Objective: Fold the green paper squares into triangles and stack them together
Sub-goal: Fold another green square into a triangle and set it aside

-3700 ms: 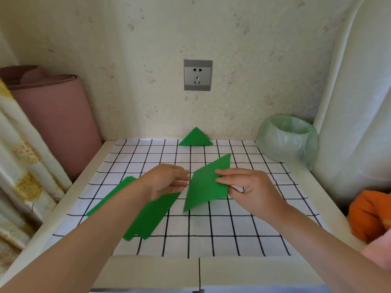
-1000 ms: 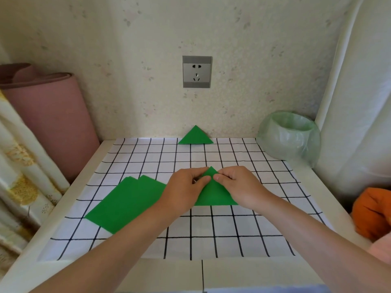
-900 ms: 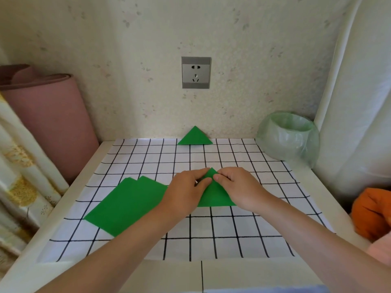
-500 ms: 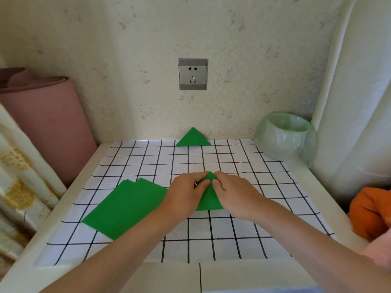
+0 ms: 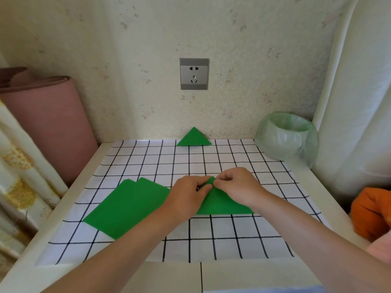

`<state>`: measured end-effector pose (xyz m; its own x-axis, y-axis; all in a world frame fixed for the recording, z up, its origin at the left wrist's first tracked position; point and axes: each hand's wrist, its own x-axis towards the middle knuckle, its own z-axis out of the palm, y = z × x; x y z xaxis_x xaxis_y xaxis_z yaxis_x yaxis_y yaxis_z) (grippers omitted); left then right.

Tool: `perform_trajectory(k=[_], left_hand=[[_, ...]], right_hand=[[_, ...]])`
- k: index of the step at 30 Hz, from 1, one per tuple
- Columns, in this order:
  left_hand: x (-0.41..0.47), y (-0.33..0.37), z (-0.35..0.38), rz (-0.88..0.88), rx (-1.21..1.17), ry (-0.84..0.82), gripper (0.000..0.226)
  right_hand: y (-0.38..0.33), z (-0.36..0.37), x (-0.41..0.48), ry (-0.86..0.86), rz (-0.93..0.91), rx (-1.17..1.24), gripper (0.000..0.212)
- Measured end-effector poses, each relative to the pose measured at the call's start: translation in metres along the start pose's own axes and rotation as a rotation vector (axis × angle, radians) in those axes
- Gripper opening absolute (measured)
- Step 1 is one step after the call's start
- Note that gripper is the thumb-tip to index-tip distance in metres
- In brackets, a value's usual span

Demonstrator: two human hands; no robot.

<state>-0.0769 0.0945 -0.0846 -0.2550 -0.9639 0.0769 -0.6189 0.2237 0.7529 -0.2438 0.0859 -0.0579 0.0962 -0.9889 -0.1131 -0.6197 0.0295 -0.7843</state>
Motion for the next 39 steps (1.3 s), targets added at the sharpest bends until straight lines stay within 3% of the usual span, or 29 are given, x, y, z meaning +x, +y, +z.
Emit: perform_trajectory(k=[5, 8, 13, 16, 20, 24, 33, 39], left_hand=[[0.002, -0.004, -0.006, -0.061, 0.021, -0.105, 0.030], [0.002, -0.006, -0.007, -0.133, 0.065, -0.127, 0.044], [0.000, -0.008, -0.003, -0.232, 0.172, -0.212, 0.049], [0.001, -0.005, -0.001, -0.241, 0.262, -0.205, 0.049], [0.000, 0.001, 0.001, -0.203, 0.417, -0.182, 0.034], [-0.001, -0.001, 0.003, -0.134, 0.537, -0.112, 0.036], [0.001, -0.007, 0.004, 0.022, 0.409, -0.114, 0.025], [-0.002, -0.009, 0.004, 0.085, 0.432, -0.091, 0.028]], right_hand=[[0.004, 0.004, 0.006, -0.051, 0.071, 0.040, 0.018], [0.009, 0.008, 0.010, -0.054, 0.079, -0.035, 0.016], [0.013, 0.025, 0.011, -0.067, 0.022, -0.487, 0.016], [0.015, 0.031, 0.012, -0.039, -0.020, -0.577, 0.017], [0.018, 0.034, 0.013, -0.025, -0.042, -0.611, 0.015], [0.019, 0.035, 0.011, 0.017, -0.079, -0.649, 0.014], [0.020, 0.033, 0.006, 0.187, -0.258, -0.734, 0.031], [0.019, 0.021, -0.007, 0.014, -0.349, -0.773, 0.022]])
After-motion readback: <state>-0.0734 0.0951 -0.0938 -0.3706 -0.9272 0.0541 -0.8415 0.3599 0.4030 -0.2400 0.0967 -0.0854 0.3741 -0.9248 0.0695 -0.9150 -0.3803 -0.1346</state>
